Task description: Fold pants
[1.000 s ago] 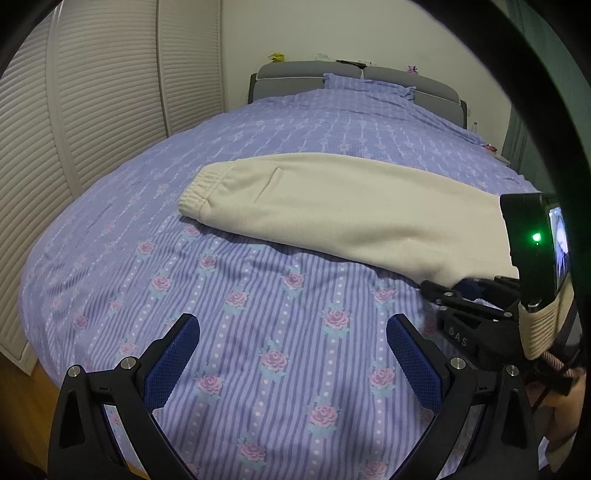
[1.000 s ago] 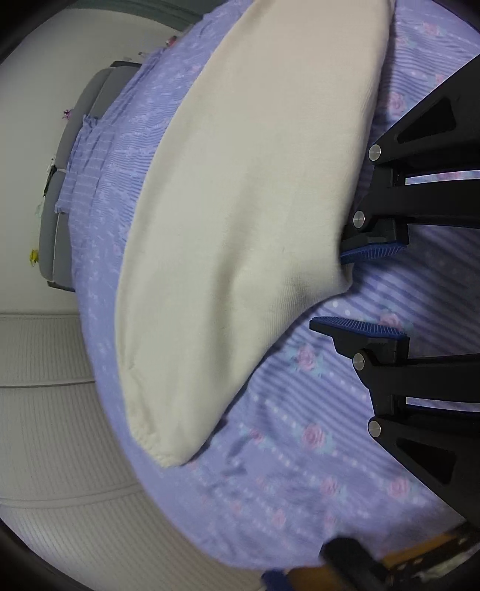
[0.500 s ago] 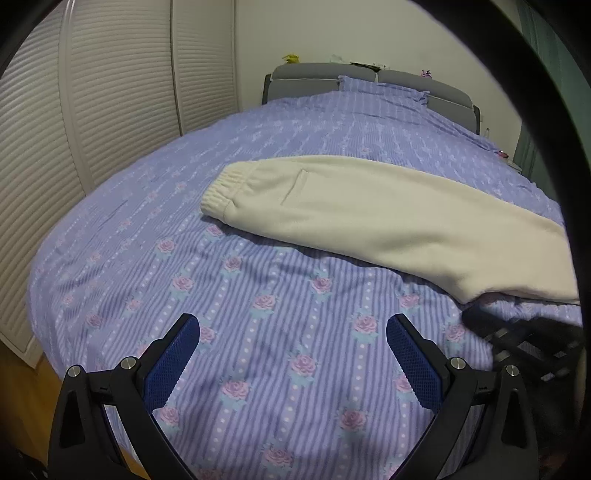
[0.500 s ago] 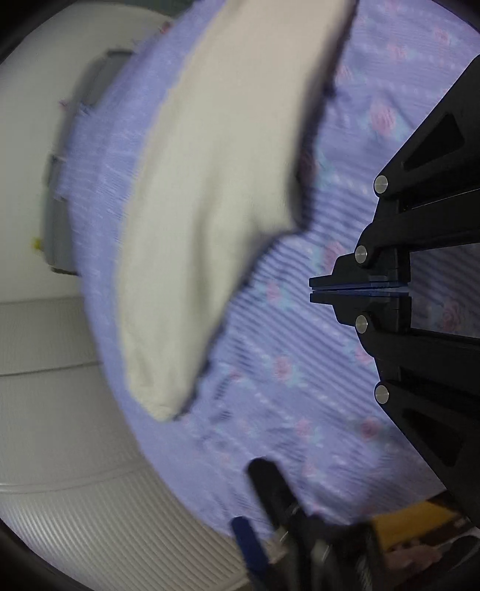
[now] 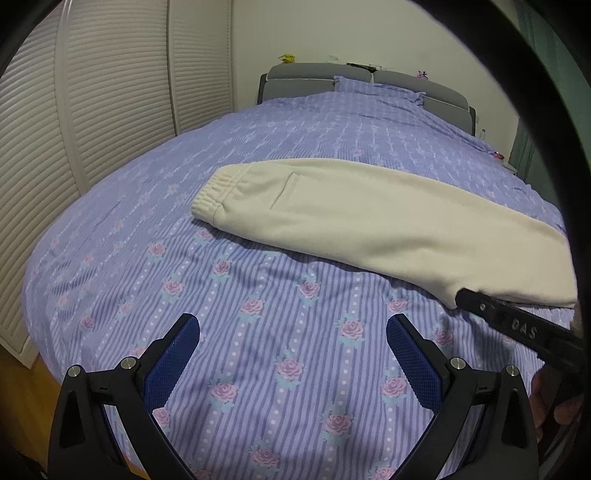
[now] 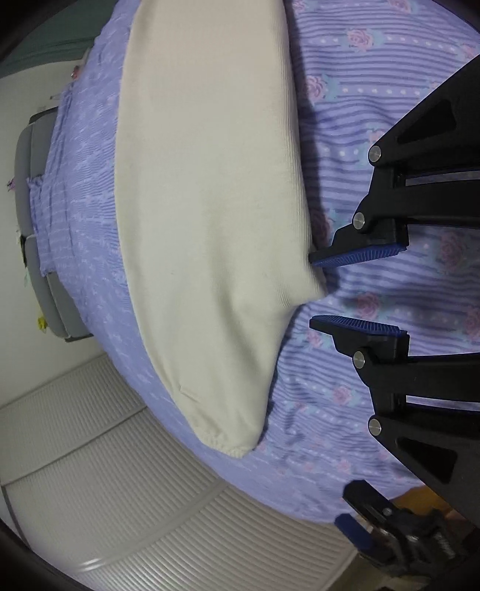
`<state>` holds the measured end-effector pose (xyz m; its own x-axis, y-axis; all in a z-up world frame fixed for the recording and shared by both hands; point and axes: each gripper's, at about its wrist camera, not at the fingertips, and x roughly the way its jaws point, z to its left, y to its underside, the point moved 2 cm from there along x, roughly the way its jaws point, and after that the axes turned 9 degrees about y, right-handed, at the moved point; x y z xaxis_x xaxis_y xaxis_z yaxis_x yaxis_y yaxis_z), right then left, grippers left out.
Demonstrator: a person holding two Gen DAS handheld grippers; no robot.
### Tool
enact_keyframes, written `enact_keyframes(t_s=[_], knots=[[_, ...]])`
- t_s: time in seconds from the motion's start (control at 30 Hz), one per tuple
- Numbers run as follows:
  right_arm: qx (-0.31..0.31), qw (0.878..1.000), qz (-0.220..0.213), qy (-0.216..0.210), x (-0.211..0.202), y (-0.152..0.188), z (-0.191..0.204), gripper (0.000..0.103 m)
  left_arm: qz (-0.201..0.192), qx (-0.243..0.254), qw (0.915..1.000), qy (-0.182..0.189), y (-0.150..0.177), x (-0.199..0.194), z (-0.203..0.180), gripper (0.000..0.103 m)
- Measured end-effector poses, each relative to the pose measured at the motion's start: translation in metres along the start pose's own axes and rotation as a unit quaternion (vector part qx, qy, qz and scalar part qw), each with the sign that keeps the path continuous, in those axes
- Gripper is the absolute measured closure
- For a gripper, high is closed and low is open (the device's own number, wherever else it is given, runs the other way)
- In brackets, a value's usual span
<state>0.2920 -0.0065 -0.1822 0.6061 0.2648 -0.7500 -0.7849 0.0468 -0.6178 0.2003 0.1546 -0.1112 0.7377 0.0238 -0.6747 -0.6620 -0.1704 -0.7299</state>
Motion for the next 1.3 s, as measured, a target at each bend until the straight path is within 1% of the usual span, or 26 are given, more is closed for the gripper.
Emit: enact_keyframes(t_s=[0.1,0.17,0.23,0.33,0.4,0.47,0.5,0.53,0.6,0.63,0.67,0.7,0.77,0.83,0.87,0.93,1.0,1.03,1.1,1.17,1.27,1.3], knots=[[0.030,0.999,0.012,-0.007,0.010,-0.003,-0.002,0.074,0.000,0.002,1.0000,0.000,0.000,-0.001,-0.002,0.000],[0.042,0.999,0.022,-0.011,0.010,0.001,-0.004,0.074,0.000,-0.001,1.0000,0.000,-0.001,-0.002,-0.001,0.000],[0.034,0.999,0.025,-0.018,0.004,0.009,-0.004,0.074,-0.003,0.000,1.0000,0.002,-0.002,-0.004,0.000,0.000],[0.024,1.000,0.015,-0.003,0.001,0.014,-0.004,0.074,-0.004,0.007,1.0000,-0.004,-0.004,-0.002,-0.002,0.000],[0.041,0.999,0.018,-0.005,0.006,0.011,-0.009,0.074,0.000,0.008,1.0000,-0.005,-0.005,0.001,-0.003,0.000],[0.063,0.997,0.033,-0.006,0.013,0.006,-0.016,0.074,0.001,0.005,1.0000,-0.001,-0.006,0.000,-0.004,0.000],[0.069,0.997,0.032,-0.011,0.013,0.004,-0.018,0.074,0.000,0.005,1.0000,0.000,-0.006,0.000,-0.004,0.000],[0.071,0.997,0.022,-0.013,0.010,0.001,-0.019,0.073,-0.001,0.005,1.0000,0.001,-0.007,-0.002,-0.005,0.000],[0.060,0.998,-0.013,-0.004,-0.002,-0.003,-0.018,0.073,-0.004,0.010,0.9999,-0.001,-0.008,-0.002,-0.005,0.000],[0.052,0.998,-0.029,-0.001,-0.007,-0.006,-0.016,0.071,-0.005,0.013,0.9999,-0.003,-0.008,-0.002,-0.005,0.000],[0.049,0.998,-0.038,0.005,-0.010,-0.008,-0.015,0.059,-0.004,0.014,0.9999,-0.004,-0.008,-0.001,-0.005,0.000],[0.050,0.998,-0.035,0.012,-0.009,-0.010,-0.015,0.052,-0.003,0.013,0.9999,-0.004,-0.009,0.000,-0.005,0.000],[0.057,0.998,-0.014,0.014,0.000,-0.011,-0.017,0.052,-0.001,0.010,0.9999,-0.002,-0.010,0.002,-0.006,0.000],[0.070,0.998,0.004,0.001,0.010,-0.010,-0.021,0.052,-0.004,0.011,0.9999,0.000,-0.011,0.005,-0.008,0.000],[0.077,0.997,0.006,0.001,0.012,-0.008,-0.022,0.054,-0.004,0.013,0.9999,0.000,-0.012,0.006,-0.008,0.000],[0.082,0.997,-0.009,0.002,0.010,-0.007,-0.024,0.059,-0.006,0.014,0.9999,0.006,-0.015,0.011,-0.009,0.000],[0.083,0.996,-0.016,0.005,0.010,-0.009,-0.023,0.071,-0.009,0.011,0.9998,0.016,-0.018,0.015,-0.009,0.000],[0.084,0.996,-0.017,0.005,0.010,-0.011,-0.023,0.074,-0.011,0.005,0.9996,0.024,-0.021,0.017,-0.008,0.000],[0.081,0.997,-0.014,0.009,0.012,-0.013,-0.023,0.095,-0.005,-0.010,0.9993,0.036,-0.025,0.022,-0.006,0.000],[0.074,0.997,-0.009,0.011,0.010,-0.012,-0.022,0.097,0.001,-0.023,0.9989,0.040,-0.027,0.024,-0.005,0.000],[0.040,0.998,-0.030,0.036,-0.007,-0.003,-0.012,0.098,0.003,-0.024,0.9988,0.043,-0.024,0.023,-0.004,0.000],[0.035,0.998,-0.026,0.042,-0.006,0.001,-0.010,0.098,0.004,-0.022,0.9990,0.040,-0.023,0.023,-0.005,0.000]])
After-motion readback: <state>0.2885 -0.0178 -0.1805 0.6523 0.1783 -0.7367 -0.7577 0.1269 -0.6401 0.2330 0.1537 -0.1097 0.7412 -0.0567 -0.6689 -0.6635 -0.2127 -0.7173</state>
